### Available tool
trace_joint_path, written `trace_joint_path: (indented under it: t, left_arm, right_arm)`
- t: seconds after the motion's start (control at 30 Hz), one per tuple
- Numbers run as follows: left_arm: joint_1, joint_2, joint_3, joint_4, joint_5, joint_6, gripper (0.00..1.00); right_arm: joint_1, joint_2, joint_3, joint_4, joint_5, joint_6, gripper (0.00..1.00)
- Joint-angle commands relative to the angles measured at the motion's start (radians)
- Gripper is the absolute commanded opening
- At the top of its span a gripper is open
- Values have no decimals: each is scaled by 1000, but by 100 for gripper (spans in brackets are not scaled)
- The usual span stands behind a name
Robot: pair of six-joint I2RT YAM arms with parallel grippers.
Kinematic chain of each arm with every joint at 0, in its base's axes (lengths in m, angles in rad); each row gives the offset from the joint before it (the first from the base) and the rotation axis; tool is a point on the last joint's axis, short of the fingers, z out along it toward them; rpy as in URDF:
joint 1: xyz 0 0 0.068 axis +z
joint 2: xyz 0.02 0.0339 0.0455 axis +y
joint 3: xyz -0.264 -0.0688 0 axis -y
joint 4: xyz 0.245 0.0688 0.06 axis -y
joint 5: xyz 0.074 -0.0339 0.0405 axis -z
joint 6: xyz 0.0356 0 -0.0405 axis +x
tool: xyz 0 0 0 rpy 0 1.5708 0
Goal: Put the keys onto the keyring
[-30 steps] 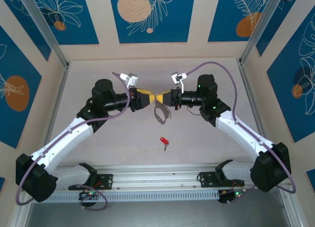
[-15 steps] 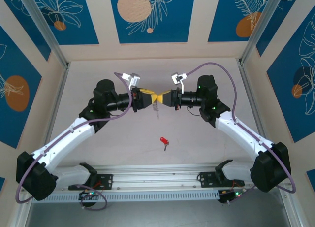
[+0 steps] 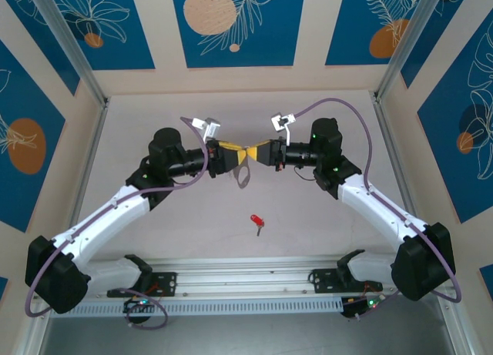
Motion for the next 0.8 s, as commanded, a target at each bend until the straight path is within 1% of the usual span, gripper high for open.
trace_joint_path:
  t: [0.0,0.2,0.37,0.63,0.77]
  left_arm:
    - [-10,-8,-7,40,-8,-7,38]
    - [-12,-4,-7,66,-5,-22,38]
    - [-17,-1,-3,84,-3,-31,37]
    - [-26,9,-3,102,5,-36,26]
    - [-28,12,-6,106,7,-36,26]
  right_arm:
    - [-5,-28,-9,39,-8,20,0]
    - [-4,-29,-11,42,-10,25,0]
    - [-5,-29,-15,50,-11,31,0]
    - [-5,-29,-17,59,-8,35,0]
    - [-5,-29,-16,64,-8,39,0]
